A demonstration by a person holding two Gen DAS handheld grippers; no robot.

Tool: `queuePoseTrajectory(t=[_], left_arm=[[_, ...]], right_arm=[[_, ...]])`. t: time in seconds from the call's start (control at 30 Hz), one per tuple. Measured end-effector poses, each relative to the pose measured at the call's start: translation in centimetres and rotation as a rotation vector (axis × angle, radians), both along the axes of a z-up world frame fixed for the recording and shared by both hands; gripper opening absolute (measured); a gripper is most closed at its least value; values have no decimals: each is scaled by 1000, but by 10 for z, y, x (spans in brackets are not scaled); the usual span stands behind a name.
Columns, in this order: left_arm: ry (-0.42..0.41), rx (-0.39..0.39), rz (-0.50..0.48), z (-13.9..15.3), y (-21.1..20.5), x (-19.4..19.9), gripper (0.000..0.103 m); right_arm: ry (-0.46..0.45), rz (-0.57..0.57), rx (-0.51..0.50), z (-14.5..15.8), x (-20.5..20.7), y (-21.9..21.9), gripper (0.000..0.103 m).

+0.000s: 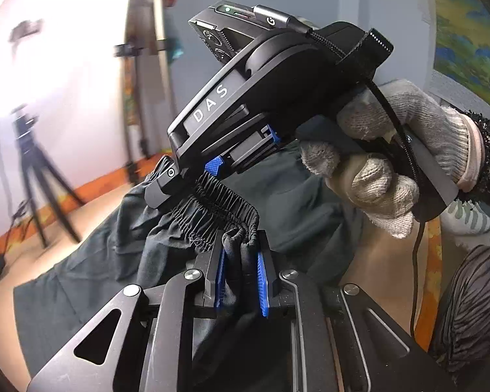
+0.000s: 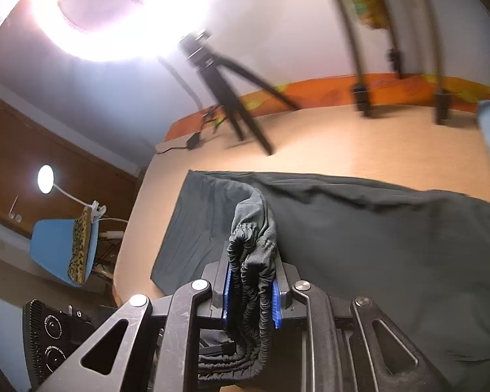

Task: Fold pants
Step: 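Lay the folded trousers down and open both grippers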

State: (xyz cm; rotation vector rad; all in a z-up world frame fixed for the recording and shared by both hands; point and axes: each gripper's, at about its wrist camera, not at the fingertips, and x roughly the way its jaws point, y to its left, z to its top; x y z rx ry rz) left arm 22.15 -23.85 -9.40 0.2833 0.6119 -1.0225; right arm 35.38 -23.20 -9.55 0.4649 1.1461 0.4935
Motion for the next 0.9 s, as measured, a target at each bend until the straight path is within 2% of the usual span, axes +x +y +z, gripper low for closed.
queuePoseTrajectory(t=[0.03,0.37,0.63,0.83,0.9], left_arm=[[1,2,-10,8,-6,-3,14],[31,28,-113,2,-92,-15,14],[53,26,-150,-18,-146,-15,14],[39,33,-156,-29,-168,-17,14],[31,34,-156,-33,-172,-19,14]], right_arm=[[0,-13,-3,-1,-2,-12,17],[20,-101,-16,-19,-19,-98,17],[41,-168,-10,-41,-25,-158,17],[50,-203,58,-58,-28,-188,18],[55,-210,101,-61,-28,-193,24]])
